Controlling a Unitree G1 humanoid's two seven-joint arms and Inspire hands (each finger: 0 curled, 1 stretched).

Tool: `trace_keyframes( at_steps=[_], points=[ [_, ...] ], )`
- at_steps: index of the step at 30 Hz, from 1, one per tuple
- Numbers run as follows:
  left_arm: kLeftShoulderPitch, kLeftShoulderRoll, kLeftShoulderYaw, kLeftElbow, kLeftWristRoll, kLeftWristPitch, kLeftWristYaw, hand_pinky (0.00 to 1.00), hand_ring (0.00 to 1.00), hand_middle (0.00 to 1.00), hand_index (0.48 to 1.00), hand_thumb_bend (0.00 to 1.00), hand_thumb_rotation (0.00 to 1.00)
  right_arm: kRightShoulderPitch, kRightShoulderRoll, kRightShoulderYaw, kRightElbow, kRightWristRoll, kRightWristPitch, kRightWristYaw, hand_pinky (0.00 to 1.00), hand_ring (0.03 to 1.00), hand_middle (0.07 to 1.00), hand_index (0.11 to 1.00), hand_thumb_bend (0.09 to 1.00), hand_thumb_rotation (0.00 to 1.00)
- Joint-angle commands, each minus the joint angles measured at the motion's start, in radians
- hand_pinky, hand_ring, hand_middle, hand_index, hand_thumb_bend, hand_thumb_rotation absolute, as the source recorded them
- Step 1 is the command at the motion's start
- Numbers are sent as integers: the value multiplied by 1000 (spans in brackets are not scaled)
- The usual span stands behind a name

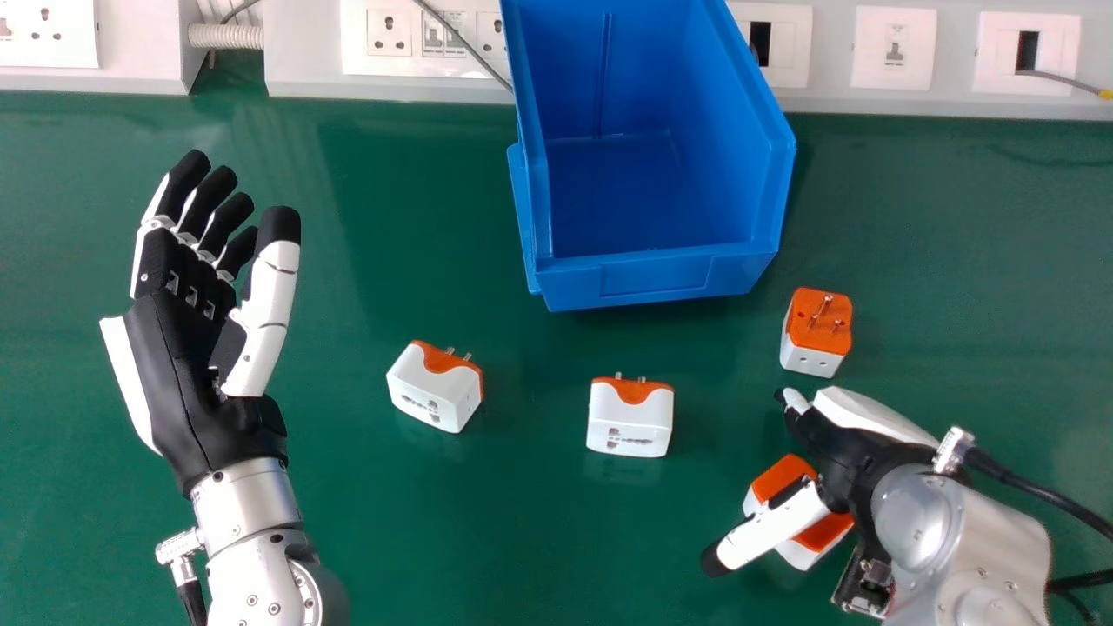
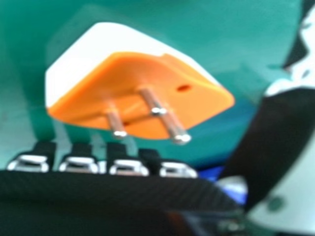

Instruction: Pick all objects and put in blue box

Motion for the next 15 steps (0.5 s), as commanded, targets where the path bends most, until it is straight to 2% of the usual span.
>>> trace_keyframes(
  at_steps=[1,4,7,15],
  points=[
    [-4,6,-5,-20,14,-13,4,775,793,810,800,682,383,26,-8,0,65,50,9,10,1000,1000,1000,1000,1000,268],
    [-2,3,-7,-29,21,-4,13,775,793,811,800,681,381,22,-15,6,79,67,-1,-3,1000,1000,1000,1000,1000,258],
    [0,4,-9,-32,21,-2,14,775,794,812,800,682,382,22,-20,10,74,71,-3,-7,1000,1000,1000,1000,1000,254],
    [1,6,-10,-32,12,-2,6,778,795,813,800,685,385,20,-7,32,70,71,21,-27,1000,1000,1000,1000,1000,241]
  ],
)
